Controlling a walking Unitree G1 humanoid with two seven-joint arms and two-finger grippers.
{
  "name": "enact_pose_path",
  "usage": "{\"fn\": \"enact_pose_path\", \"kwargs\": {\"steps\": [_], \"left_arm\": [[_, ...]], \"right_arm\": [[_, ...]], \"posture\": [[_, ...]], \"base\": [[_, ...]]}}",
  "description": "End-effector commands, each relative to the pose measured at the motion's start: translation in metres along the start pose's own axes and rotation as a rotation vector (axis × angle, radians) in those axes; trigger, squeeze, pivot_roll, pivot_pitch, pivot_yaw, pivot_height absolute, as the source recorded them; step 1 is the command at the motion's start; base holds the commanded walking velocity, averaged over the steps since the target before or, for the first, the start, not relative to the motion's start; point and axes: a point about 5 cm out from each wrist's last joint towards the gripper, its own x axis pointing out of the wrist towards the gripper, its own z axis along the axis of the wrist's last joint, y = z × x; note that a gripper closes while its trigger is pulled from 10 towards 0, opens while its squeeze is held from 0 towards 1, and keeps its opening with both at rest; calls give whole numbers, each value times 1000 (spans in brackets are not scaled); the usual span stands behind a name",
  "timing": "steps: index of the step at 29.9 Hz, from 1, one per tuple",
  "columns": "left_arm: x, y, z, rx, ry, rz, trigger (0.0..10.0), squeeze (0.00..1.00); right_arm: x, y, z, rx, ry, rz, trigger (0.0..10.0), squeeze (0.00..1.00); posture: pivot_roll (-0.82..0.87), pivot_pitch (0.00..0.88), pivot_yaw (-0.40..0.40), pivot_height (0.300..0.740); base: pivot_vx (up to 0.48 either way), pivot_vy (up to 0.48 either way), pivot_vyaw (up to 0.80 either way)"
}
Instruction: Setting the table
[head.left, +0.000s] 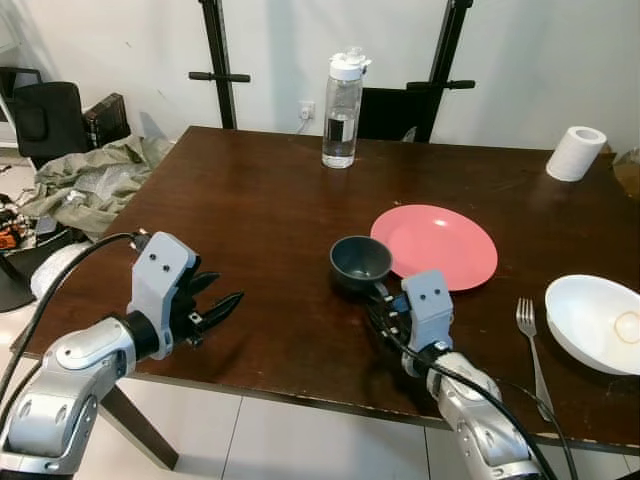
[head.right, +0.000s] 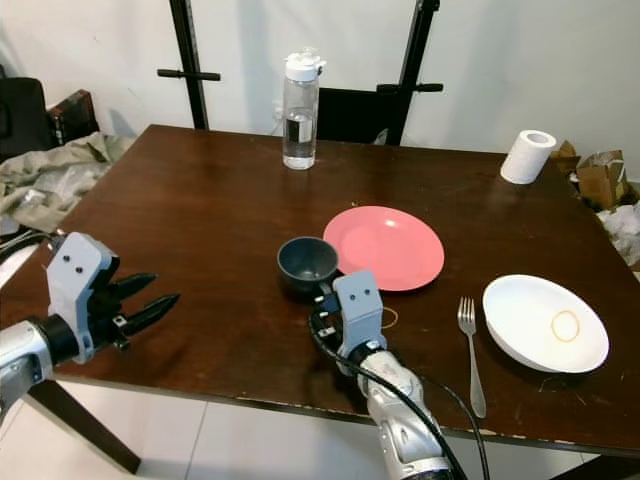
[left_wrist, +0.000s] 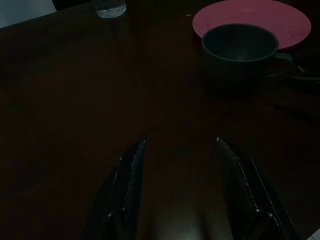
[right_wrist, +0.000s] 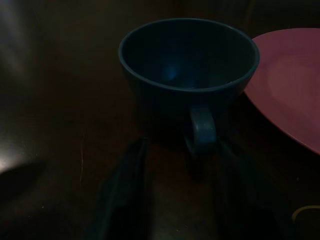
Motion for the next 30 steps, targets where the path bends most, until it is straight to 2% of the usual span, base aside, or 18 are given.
{"fn": "enact_pose_path", "kwargs": {"steps": [1, 3, 4, 9, 10, 12, 14, 15, 16, 18, 19, 24, 30], "left_arm": [[1, -4, -3, -13, 9, -14, 10000, 0], [1, -5, -3, -15, 7, -15, 10000, 0], [2, -6, -3, -19, 4, -16, 10000, 0], [7, -11, -5, -39, -9, -18, 10000, 0], [12, -16, -6, -56, -18, -11, 10000, 0], [14, -18, -6, -62, -21, -6, 10000, 0], [23, -23, -8, -76, -28, 43, 10000, 0], [23, -23, -8, -76, -28, 43, 10000, 0], [32, -25, -9, -79, -35, 125, 10000, 0], [33, -25, -9, -79, -36, 144, 10000, 0], [38, -26, -10, -73, -41, 198, 10000, 0], [42, -28, -12, -76, -53, 256, 10000, 0], [45, -24, -16, -90, -46, 351, 10000, 0]], "right_arm": [[-4, -2, -6, 10, 14, -3, 10000, 992], [-5, -3, -2, 7, -4, -8, 10000, 992], [-7, -6, 4, 8, -31, -20, 10000, 0], [-16, -16, 24, 33, -126, -70, 10000, 0], [-22, -20, 34, 60, -189, -103, 10000, 0], [-24, -22, 38, 72, -213, -116, 10000, 0], [-32, -23, 48, 85, -280, -164, 10000, 0], [-32, -23, 48, 85, -280, -164, 10000, 0], [-36, -24, 52, 99, -320, -213, 10000, 0], [-37, -25, 53, 103, -325, -223, 10000, 0], [-39, -26, 47, 93, -311, -258, 10000, 0], [-41, -26, 41, 109, -293, -286, 10000, 0], [-42, -29, 37, 140, -277, -309, 10000, 0]], "posture": [[145, 143, 91, 740], [141, 136, 90, 740], [141, 136, 90, 740], [127, 121, 88, 740], [113, 108, 88, 740], [113, 108, 88, 740], [97, 95, 91, 740], [97, 95, 91, 740], [88, 87, 92, 740], [88, 87, 92, 740], [73, 67, 93, 740], [64, 51, 92, 740], [57, 32, 86, 740]], "base": [[0, 0, 0], [0, 0, 0], [0, 0, 0], [0, 0, 0], [0, 0, 0], [0, 0, 0], [0, 0, 0], [0, 0, 0], [0, 0, 0], [0, 0, 0], [0, 0, 0], [0, 0, 0], [0, 0, 0]]}}
